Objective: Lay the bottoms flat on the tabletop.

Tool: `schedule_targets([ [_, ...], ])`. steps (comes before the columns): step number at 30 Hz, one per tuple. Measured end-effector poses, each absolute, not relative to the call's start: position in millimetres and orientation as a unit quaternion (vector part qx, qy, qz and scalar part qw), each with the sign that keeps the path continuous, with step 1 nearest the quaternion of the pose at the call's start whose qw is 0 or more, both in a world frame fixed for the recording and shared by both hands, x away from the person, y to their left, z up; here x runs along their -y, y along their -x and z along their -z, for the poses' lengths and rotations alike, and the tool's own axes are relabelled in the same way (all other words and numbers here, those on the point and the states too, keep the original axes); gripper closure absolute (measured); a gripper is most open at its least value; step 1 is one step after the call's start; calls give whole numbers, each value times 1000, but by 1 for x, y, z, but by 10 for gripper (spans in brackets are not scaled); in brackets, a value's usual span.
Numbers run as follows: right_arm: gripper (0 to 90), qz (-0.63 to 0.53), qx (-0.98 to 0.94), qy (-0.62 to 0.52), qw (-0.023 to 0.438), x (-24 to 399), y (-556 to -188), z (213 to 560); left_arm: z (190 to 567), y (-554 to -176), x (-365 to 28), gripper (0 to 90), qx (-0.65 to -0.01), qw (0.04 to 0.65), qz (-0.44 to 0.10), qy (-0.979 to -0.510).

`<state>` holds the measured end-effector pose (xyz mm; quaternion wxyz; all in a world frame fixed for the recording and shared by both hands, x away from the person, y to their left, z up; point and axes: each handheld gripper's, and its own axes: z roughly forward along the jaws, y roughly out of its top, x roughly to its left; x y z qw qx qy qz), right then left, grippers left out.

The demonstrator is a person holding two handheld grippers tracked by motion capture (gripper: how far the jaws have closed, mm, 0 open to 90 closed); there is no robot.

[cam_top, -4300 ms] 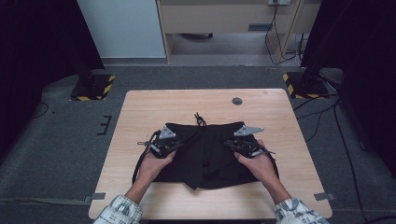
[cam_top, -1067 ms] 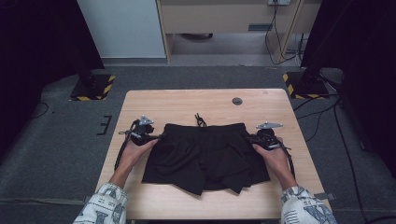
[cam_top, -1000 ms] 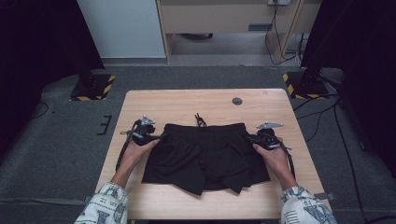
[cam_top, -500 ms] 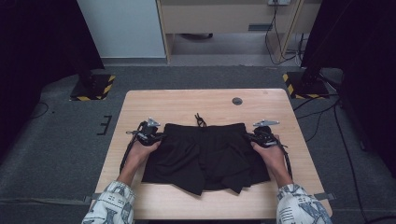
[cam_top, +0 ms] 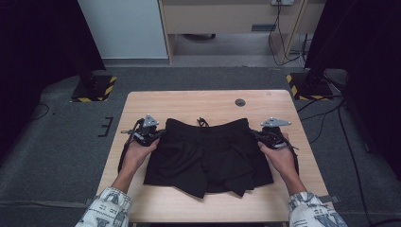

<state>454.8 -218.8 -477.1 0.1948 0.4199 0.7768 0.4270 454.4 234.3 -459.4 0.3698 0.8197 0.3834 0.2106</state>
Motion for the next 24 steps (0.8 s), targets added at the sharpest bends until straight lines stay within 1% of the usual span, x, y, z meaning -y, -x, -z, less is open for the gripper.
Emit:
schedule_targets([
  [6,893,-453,-764,-410,208,225,-446,455,432,-444,-234,889,-371,392,-237,-808],
  [17,893,-472,-753,-398,228,233,-439,419,401,-437,-229,889,-351,410,-263,-800],
  [24,893,-481,-747,-390,241,238,-434,396,385,-435,-229,889,-352,424,-281,-786],
])
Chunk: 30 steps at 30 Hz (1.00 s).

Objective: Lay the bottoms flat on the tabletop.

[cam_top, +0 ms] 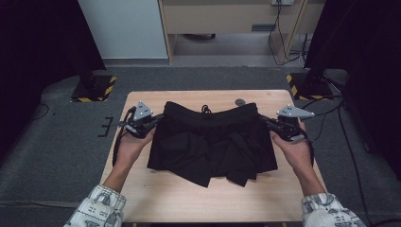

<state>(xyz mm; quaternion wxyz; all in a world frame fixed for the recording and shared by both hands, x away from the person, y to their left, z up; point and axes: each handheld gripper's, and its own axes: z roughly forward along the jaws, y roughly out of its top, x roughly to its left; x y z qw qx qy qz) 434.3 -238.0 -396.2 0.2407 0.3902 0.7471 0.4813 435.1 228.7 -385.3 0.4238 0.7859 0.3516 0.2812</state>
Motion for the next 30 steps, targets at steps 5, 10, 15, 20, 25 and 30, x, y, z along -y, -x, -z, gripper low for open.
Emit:
schedule_targets([
  [5,893,-481,-747,-387,246,238,-433,384,378,-437,-227,889,-351,428,-283,-784],
  [10,893,-480,-748,-380,254,236,-432,370,373,-440,-226,889,-351,428,-286,-782],
  [15,893,-484,-747,-371,265,235,-431,347,369,-442,-227,889,-354,435,-288,-776],
  [20,893,-484,-747,-358,280,233,-429,321,361,-443,-227,889,-354,441,-289,-772],
  [25,893,-479,-750,-353,289,231,-430,310,355,-444,-228,889,-355,445,-291,-769],
  [30,893,-478,-749,-361,285,234,-434,319,351,-445,-227,889,-353,442,-291,-772],
])
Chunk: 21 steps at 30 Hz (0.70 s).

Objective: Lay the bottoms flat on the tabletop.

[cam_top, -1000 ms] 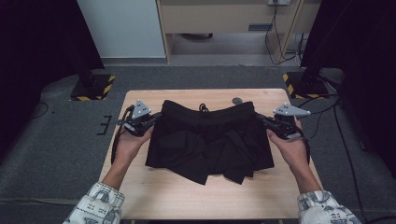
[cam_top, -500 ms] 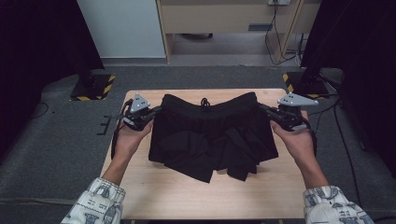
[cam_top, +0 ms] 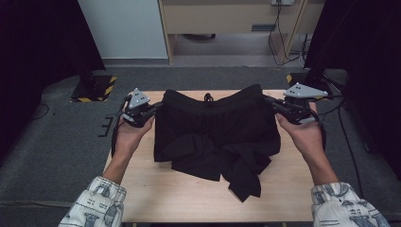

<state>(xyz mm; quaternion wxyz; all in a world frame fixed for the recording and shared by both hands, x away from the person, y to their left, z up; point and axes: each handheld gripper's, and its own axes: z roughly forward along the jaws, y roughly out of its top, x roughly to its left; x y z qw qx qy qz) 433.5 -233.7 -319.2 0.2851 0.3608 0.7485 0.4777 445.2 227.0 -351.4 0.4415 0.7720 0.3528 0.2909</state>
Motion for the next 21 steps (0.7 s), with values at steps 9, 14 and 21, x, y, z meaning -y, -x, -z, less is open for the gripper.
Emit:
schedule_targets([
  [9,892,-475,-747,-373,278,236,-442,332,327,-449,-225,889,-343,429,-303,-779],
  [14,892,-479,-744,-375,277,234,-445,335,301,-452,-225,889,-339,426,-313,-778],
  [21,892,-486,-734,-387,273,237,-455,335,296,-463,-223,889,-347,422,-308,-779],
])
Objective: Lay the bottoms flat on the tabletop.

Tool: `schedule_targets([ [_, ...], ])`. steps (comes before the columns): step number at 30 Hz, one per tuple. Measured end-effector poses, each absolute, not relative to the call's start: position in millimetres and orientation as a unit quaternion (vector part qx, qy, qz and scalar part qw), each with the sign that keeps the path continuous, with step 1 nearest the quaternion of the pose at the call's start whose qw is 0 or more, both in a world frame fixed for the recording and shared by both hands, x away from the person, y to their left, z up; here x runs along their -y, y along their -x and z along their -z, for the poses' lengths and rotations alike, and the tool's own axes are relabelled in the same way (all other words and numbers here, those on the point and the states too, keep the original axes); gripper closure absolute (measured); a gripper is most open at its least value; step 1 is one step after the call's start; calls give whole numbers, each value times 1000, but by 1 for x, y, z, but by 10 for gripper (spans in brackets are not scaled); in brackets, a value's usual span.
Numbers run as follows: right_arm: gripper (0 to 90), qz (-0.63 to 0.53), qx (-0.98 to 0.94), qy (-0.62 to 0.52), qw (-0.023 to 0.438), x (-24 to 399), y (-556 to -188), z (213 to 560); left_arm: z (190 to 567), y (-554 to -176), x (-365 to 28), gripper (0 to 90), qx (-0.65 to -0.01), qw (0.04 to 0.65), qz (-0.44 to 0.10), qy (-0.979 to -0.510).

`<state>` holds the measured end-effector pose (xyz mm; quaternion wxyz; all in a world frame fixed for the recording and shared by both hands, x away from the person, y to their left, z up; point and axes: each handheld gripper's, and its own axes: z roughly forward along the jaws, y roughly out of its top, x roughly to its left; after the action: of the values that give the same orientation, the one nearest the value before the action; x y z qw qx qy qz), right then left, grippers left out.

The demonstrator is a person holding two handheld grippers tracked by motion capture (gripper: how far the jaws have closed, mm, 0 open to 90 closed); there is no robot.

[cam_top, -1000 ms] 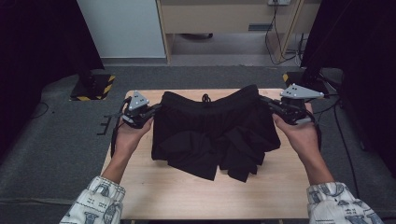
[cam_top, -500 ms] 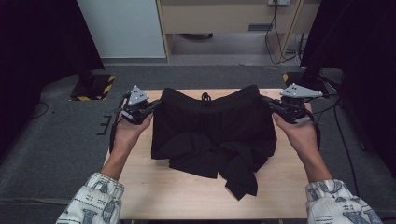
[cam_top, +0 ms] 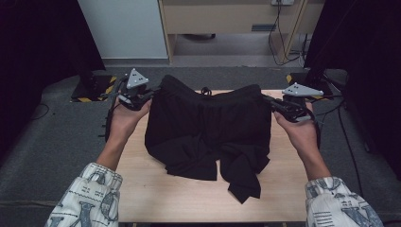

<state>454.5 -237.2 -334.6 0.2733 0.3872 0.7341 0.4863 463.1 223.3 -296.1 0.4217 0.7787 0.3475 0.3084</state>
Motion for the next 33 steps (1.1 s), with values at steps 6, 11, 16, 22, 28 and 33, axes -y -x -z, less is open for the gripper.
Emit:
schedule_targets([
  [6,892,-487,-728,-396,276,242,-466,324,300,-476,-216,888,-352,424,-295,-780],
  [11,892,-479,-731,-403,271,243,-477,327,308,-489,-216,888,-362,423,-282,-781],
  [16,892,-477,-731,-409,265,244,-487,335,312,-500,-215,888,-366,423,-275,-781],
  [22,892,-471,-733,-417,261,248,-501,340,318,-517,-210,888,-369,419,-265,-786],
  [28,892,-465,-734,-426,254,251,-518,348,327,-536,-206,887,-377,412,-255,-789],
  [33,893,-467,-730,-435,243,251,-535,355,335,-552,-207,888,-387,405,-248,-791],
])
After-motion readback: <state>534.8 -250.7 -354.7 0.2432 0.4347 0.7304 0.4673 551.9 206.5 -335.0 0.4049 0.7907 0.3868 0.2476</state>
